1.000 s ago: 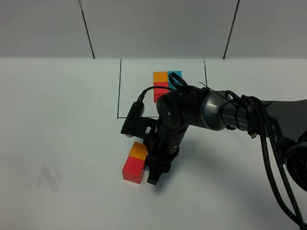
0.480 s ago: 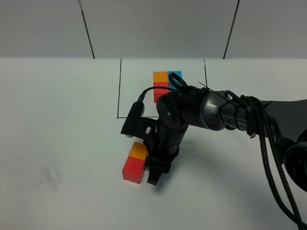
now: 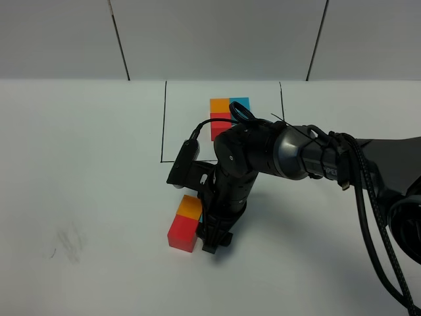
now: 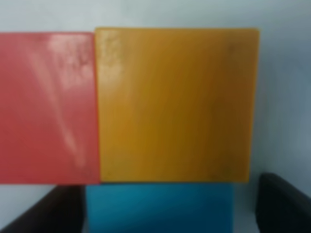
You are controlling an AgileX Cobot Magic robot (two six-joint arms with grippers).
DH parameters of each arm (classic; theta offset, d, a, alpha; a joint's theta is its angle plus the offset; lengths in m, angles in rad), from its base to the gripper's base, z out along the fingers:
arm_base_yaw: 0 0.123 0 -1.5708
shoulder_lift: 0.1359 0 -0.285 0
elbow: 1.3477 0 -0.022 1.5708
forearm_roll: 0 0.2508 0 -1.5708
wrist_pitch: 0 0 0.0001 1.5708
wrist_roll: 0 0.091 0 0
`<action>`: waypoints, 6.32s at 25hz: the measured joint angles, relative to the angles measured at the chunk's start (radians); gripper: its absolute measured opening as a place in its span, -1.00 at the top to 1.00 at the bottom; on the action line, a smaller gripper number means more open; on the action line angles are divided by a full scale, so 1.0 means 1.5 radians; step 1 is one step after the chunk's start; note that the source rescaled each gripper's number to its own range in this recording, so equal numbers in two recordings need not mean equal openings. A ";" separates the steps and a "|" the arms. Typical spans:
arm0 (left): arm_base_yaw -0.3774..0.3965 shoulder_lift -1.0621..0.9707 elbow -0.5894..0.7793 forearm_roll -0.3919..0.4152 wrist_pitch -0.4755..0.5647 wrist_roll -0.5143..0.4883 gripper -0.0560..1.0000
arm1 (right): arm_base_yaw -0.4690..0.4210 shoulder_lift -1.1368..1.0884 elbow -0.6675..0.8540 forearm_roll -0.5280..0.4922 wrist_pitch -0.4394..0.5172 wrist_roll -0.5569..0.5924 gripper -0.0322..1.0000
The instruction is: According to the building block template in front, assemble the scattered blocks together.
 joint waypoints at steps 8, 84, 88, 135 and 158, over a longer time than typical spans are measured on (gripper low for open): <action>0.000 0.000 0.000 0.000 0.000 0.000 0.88 | 0.000 -0.014 0.001 -0.028 0.026 0.023 -0.93; 0.000 0.000 0.000 0.000 0.000 0.000 0.88 | -0.327 -1.049 0.482 -0.284 0.230 0.399 0.92; 0.000 0.000 0.000 0.000 0.000 0.000 0.88 | -0.327 -1.163 0.552 -0.293 0.250 0.446 0.92; 0.000 0.000 0.000 0.000 0.000 0.000 0.88 | -0.465 -1.400 0.656 -0.164 0.191 0.427 0.92; 0.000 0.000 0.000 0.000 0.000 0.000 0.88 | -0.499 -1.401 0.667 -0.132 0.197 0.404 0.92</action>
